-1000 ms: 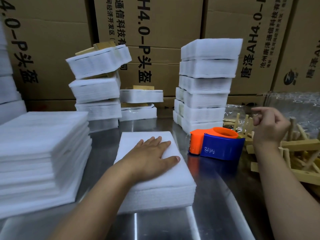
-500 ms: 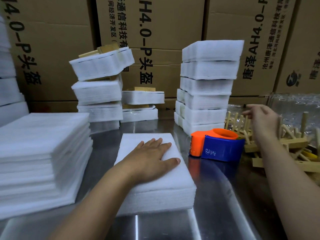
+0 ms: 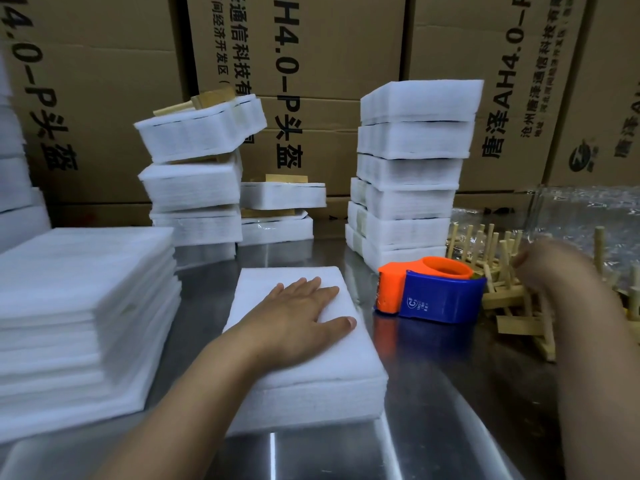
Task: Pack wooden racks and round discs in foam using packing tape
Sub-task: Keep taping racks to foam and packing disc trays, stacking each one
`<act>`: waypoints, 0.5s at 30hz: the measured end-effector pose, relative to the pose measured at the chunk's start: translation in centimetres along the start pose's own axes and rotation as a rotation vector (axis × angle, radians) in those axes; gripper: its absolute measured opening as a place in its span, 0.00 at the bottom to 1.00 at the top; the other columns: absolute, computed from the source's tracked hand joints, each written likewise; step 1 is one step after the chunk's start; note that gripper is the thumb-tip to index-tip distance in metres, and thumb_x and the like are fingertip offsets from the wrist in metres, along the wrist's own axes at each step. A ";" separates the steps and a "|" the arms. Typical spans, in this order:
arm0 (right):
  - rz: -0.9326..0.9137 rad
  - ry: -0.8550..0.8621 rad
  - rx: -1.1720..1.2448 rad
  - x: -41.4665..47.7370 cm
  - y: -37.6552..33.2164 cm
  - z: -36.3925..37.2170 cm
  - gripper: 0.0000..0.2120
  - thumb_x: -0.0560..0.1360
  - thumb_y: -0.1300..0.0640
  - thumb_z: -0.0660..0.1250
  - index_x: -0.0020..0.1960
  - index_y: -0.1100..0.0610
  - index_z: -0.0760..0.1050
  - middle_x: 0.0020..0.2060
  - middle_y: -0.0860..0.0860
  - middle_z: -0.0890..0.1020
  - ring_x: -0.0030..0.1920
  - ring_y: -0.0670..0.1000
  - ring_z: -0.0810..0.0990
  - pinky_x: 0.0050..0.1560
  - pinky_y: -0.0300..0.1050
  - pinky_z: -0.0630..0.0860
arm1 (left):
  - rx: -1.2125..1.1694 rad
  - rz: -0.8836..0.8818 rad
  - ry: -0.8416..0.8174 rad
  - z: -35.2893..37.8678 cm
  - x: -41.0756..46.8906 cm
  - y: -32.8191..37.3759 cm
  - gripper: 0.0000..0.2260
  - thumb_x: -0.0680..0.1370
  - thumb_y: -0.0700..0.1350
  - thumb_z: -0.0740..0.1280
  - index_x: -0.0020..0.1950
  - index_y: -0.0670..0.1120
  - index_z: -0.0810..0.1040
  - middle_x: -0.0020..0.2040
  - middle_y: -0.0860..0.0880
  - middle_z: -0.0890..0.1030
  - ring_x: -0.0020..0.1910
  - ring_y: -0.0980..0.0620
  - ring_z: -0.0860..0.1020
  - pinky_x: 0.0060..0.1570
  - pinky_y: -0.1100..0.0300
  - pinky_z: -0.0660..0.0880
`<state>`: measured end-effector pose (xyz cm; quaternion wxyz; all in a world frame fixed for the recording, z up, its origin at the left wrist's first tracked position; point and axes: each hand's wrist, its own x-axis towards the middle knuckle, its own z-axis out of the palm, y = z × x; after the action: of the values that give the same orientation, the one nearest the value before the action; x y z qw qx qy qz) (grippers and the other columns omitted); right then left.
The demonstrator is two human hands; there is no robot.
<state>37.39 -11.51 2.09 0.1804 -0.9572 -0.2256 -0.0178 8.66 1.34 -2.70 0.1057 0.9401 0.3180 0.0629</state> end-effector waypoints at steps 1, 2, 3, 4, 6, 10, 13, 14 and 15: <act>0.008 0.017 0.034 0.2 0.1 0.1 0.13 0.76 0.64 0.63 0.59 0.63 0.74 0.52 0.62 0.77 0.52 0.60 0.76 0.49 0.53 0.75 | -0.002 0.001 0.002 0.0 0.0 0.0 0.29 0.78 0.65 0.51 0.77 0.59 0.50 0.78 0.55 0.46 0.76 0.58 0.43 0.71 0.59 0.39; 0.020 0.038 0.070 0.3 0.2 0.1 0.11 0.76 0.64 0.63 0.57 0.64 0.75 0.49 0.62 0.77 0.49 0.60 0.76 0.45 0.53 0.74 | -0.004 0.002 0.004 0.0 0.0 0.0 0.29 0.78 0.65 0.51 0.77 0.59 0.51 0.78 0.55 0.47 0.76 0.58 0.44 0.71 0.60 0.39; 0.029 0.065 0.108 0.5 0.4 0.1 0.09 0.76 0.63 0.63 0.55 0.64 0.75 0.46 0.61 0.77 0.46 0.59 0.76 0.41 0.52 0.74 | -0.004 0.003 0.006 0.0 0.0 0.0 0.29 0.78 0.65 0.51 0.77 0.59 0.51 0.78 0.55 0.47 0.76 0.58 0.44 0.71 0.60 0.39; 0.041 0.089 0.141 0.6 0.5 0.1 0.07 0.76 0.62 0.63 0.52 0.64 0.75 0.43 0.61 0.77 0.43 0.59 0.76 0.38 0.51 0.73 | -0.006 0.003 0.007 0.0 0.0 0.0 0.29 0.77 0.65 0.51 0.77 0.59 0.51 0.78 0.56 0.47 0.76 0.58 0.44 0.71 0.60 0.39; 0.055 0.124 0.191 0.9 0.8 0.2 0.07 0.76 0.59 0.65 0.48 0.64 0.76 0.40 0.61 0.77 0.41 0.60 0.77 0.38 0.53 0.75 | -0.011 0.005 0.006 0.0 -0.1 0.1 0.29 0.77 0.65 0.51 0.77 0.59 0.51 0.78 0.56 0.47 0.76 0.58 0.44 0.71 0.60 0.39; 0.022 0.233 0.318 0.8 1.1 0.5 0.04 0.75 0.60 0.66 0.46 0.56 0.80 0.43 0.60 0.80 0.47 0.62 0.78 0.50 0.62 0.78 | -0.013 0.005 0.008 0.0 -0.1 0.0 0.29 0.77 0.65 0.51 0.76 0.59 0.51 0.78 0.56 0.47 0.76 0.58 0.44 0.71 0.60 0.39; 0.034 0.305 0.380 0.6 1.4 0.2 0.09 0.75 0.60 0.67 0.41 0.47 0.79 0.46 0.56 0.81 0.47 0.59 0.78 0.46 0.57 0.79 | -0.014 0.006 0.009 0.0 -0.1 0.0 0.29 0.77 0.65 0.51 0.76 0.59 0.51 0.78 0.56 0.48 0.76 0.58 0.44 0.71 0.60 0.39; 0.048 0.290 0.384 0.4 1.3 0.1 0.10 0.75 0.60 0.67 0.40 0.46 0.78 0.46 0.55 0.81 0.47 0.58 0.78 0.45 0.57 0.79 | -0.014 0.006 0.010 0.0 -0.1 0.0 0.29 0.77 0.65 0.51 0.77 0.58 0.52 0.78 0.56 0.48 0.76 0.58 0.44 0.71 0.60 0.39; 0.038 0.277 0.372 0.4 1.2 0.1 0.09 0.76 0.59 0.66 0.41 0.46 0.78 0.47 0.55 0.80 0.47 0.59 0.78 0.46 0.58 0.79 | -0.013 0.008 0.012 0.0 -0.1 0.0 0.29 0.77 0.65 0.51 0.77 0.58 0.52 0.78 0.56 0.48 0.76 0.58 0.44 0.72 0.60 0.39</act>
<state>38.30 -12.32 1.62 0.3831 -0.9000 -0.1800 -0.1039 8.61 1.26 -2.68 0.1097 0.9402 0.3146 0.0709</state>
